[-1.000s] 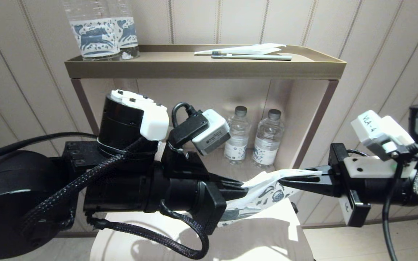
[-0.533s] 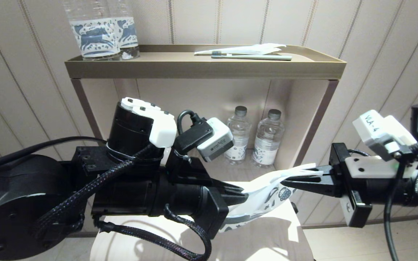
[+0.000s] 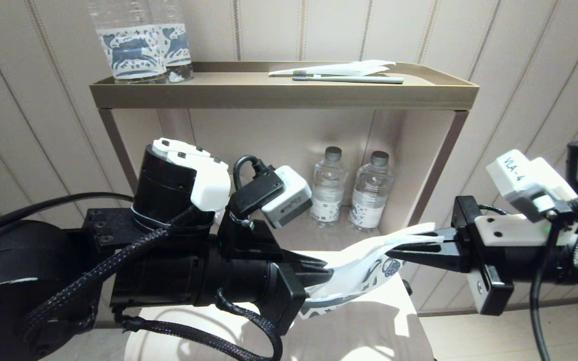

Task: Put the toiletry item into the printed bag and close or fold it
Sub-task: Place the toothpaste in the storage bag

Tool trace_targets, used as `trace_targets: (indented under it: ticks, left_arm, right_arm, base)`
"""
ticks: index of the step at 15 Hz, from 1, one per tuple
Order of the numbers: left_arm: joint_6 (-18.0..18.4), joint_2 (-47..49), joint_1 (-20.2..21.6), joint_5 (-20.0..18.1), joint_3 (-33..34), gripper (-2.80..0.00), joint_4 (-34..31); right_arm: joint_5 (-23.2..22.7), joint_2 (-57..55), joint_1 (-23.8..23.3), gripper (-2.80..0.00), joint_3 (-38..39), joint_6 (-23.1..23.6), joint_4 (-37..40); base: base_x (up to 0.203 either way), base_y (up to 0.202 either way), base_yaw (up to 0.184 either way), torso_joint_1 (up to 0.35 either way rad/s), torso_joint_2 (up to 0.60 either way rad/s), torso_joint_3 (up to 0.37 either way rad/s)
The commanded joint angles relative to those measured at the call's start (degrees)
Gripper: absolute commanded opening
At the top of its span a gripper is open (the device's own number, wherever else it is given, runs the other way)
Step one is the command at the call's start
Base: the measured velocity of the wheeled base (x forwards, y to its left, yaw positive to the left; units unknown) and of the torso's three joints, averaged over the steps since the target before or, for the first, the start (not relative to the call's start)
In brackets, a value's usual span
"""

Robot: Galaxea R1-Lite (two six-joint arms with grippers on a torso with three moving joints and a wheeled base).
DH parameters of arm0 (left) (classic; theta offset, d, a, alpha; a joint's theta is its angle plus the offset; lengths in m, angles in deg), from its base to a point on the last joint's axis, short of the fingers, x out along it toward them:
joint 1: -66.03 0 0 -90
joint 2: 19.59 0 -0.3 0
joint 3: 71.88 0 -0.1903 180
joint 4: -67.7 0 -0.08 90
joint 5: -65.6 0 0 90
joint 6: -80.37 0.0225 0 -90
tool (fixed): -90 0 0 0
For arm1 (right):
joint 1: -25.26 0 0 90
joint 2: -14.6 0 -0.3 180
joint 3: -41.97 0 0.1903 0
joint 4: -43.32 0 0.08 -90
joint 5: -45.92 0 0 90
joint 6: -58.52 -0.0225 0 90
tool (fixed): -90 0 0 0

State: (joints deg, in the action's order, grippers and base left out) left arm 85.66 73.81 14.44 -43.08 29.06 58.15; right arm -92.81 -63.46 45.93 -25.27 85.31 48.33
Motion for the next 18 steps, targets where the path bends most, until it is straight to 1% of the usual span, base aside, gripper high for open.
trace_targets:
  ticks: [1,4,8,9,12,14,16,18]
  left_arm:
    - [0.01,-1.36,-0.02,-0.06,0.25,-2.80,0.04]
    - [-0.12,-2.13,-0.01,0.09,0.93,-2.80,0.07]
    - [-0.10,-0.91,-0.07,0.31,-0.55,-2.80,-0.20]
    - [-0.11,0.39,-0.39,0.31,-1.05,-2.80,-0.28]
    - [-0.04,3.63,-3.33,0.48,-3.45,-2.80,-0.43]
    - [0.05,5.22,-4.76,3.15,-6.25,-2.80,-1.25]
    - [0.07,5.04,-5.01,3.73,-6.96,-2.80,-2.82]
    - [0.07,4.38,-5.01,4.00,-6.02,-2.80,-2.93]
  right_arm:
    - [-0.27,0.06,0.33,-2.80,0.03,0.20,-0.10]
    - [-0.23,-0.01,0.33,-2.80,-0.05,0.20,-0.10]
    - [-0.23,-0.17,0.33,-2.80,0.10,0.20,-0.10]
    - [-0.19,-0.25,0.42,-2.80,0.19,0.20,-0.10]
    - [-0.14,-0.21,0.68,-2.80,0.28,0.20,-0.10]
    - [-0.14,-0.25,0.76,-2.80,0.37,0.20,-0.10]
    - [-0.14,-0.25,0.68,-2.80,0.28,0.20,-0.10]
    - [-0.14,-0.43,0.68,-2.80,0.37,0.20,-0.10]
  base:
    - [0.000,0.000,0.000,0.000,0.00,0.000]
    - [0.000,0.000,0.000,0.000,0.00,0.000]
    - [0.000,0.000,0.000,0.000,0.00,0.000]
    - [0.000,0.000,0.000,0.000,0.00,0.000]
    - [0.000,0.000,0.000,0.000,0.00,0.000]
    - [0.000,0.000,0.000,0.000,0.00,0.000]
    - [0.000,0.000,0.000,0.000,0.00,0.000]
    - [0.000,0.000,0.000,0.000,0.00,0.000]
